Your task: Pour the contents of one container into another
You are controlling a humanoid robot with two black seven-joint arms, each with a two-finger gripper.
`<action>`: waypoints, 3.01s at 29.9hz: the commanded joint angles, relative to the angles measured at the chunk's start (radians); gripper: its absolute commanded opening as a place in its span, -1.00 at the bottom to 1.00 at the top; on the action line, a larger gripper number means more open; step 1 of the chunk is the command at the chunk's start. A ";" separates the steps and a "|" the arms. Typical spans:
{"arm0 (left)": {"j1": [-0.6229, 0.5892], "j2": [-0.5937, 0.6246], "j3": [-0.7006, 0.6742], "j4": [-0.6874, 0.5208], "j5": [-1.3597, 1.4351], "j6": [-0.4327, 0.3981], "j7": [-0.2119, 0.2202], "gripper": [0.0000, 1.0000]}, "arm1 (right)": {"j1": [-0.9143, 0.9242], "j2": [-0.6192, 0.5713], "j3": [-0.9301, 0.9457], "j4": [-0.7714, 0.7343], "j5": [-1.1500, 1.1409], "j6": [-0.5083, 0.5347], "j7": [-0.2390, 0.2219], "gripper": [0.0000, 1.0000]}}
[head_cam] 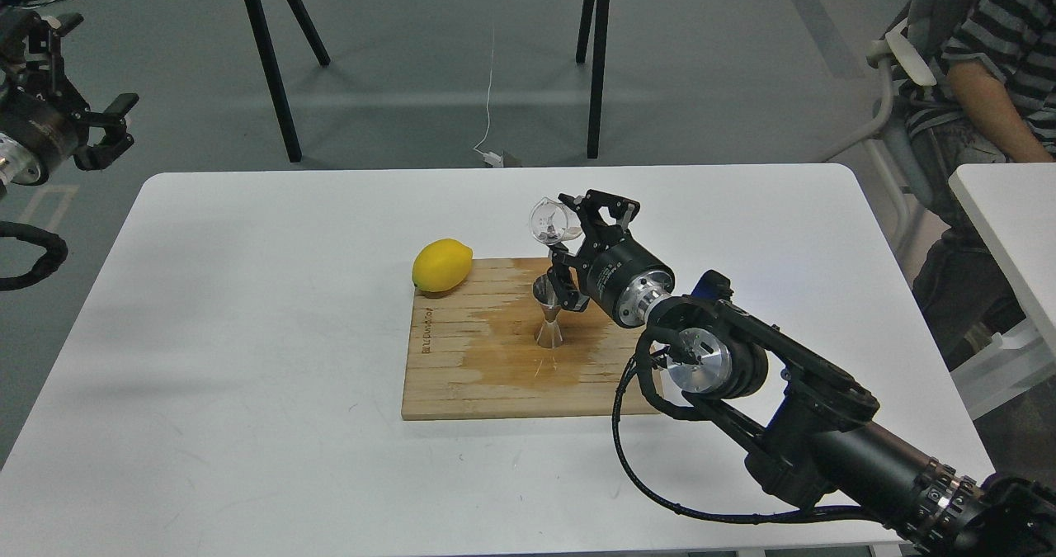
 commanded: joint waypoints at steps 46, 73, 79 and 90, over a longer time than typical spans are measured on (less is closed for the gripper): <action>-0.015 0.001 0.002 0.000 0.000 0.000 0.006 0.99 | 0.112 -0.172 -0.210 0.076 -0.071 0.018 -0.040 -0.68; -0.015 0.004 0.002 0.000 0.000 0.000 0.006 0.99 | 0.245 -0.214 -0.363 0.081 -0.073 0.040 -0.051 -0.67; -0.015 0.021 0.003 0.000 0.000 0.000 0.006 0.99 | 0.270 -0.217 -0.396 0.081 -0.074 0.044 -0.058 -0.67; -0.015 0.026 0.002 0.000 0.000 0.000 0.006 0.99 | 0.284 -0.266 -0.410 0.104 -0.074 0.061 -0.060 -0.67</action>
